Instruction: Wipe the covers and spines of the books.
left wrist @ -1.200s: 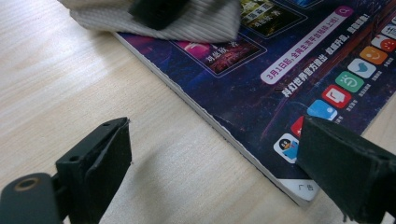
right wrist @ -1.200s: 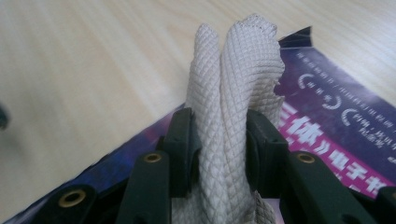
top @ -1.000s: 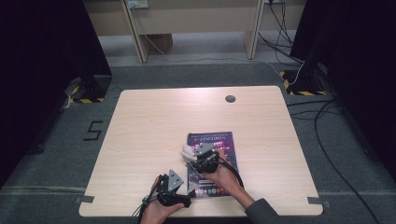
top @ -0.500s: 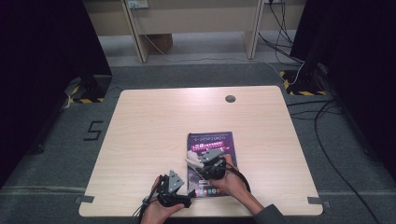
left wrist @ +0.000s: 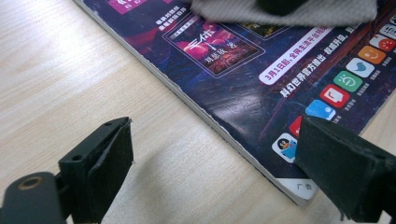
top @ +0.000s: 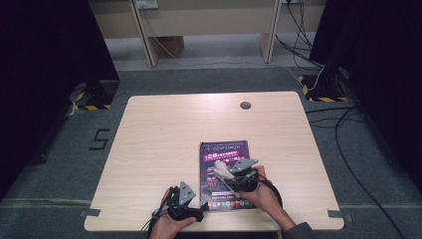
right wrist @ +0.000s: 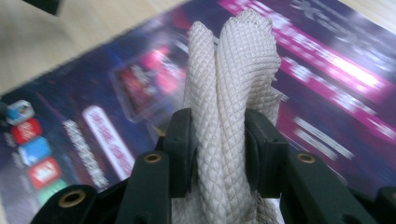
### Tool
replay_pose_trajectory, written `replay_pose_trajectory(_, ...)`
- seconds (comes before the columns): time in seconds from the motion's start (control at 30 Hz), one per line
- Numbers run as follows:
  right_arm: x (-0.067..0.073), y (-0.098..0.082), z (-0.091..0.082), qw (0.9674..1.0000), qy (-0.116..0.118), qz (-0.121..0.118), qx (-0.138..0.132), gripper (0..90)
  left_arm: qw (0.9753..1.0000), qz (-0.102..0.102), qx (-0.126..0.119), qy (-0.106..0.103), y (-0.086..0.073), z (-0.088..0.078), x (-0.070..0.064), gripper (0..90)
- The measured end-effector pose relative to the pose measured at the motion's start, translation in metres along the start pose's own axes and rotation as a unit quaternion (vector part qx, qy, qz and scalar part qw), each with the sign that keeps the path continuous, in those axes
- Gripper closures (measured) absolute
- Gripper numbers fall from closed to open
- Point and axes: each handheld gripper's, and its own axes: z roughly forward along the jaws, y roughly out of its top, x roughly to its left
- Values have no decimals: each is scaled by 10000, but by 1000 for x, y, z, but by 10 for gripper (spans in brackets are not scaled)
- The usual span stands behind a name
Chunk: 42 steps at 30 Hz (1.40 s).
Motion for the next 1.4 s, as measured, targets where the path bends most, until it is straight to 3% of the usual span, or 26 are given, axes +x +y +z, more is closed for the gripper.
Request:
replay_pose_trajectory(0.37, -45, -25, -26, 9957, -605, 697, 87, 663, 10000, 13, -8, 0, 0, 0, 0, 106)
replay_pose_trajectory(0.5, -52, -29, -29, 9942, -449, 977, 27, 730, 10000, -12, 6, -12, 0, 0, 1, 106)
replay_pose_trajectory(0.6, -53, -26, -31, 9953, -510, 820, 27, 740, 10000, 1, 14, -35, 0, 0, 1, 106)
replay_pose_trajectory(0.8, -63, -22, -49, 9935, -627, 916, -258, 750, 10000, -11, 17, -41, 0, 0, 1, 106)
replay_pose_trajectory(1.0, -83, -31, -71, 9868, -991, 1196, -448, 752, 10000, -37, 6, -48, 0, 0, 1, 106)
replay_pose_trajectory(1.27, -111, -58, -87, 9758, -1485, 1578, -295, 752, 10000, -42, -4, -21, -1, 0, 1, 106)
replay_pose_trajectory(1.4, -118, -69, -87, 9722, -1549, 1750, -130, 746, 10000, -56, 7, -71, 0, 1, 2, 106)
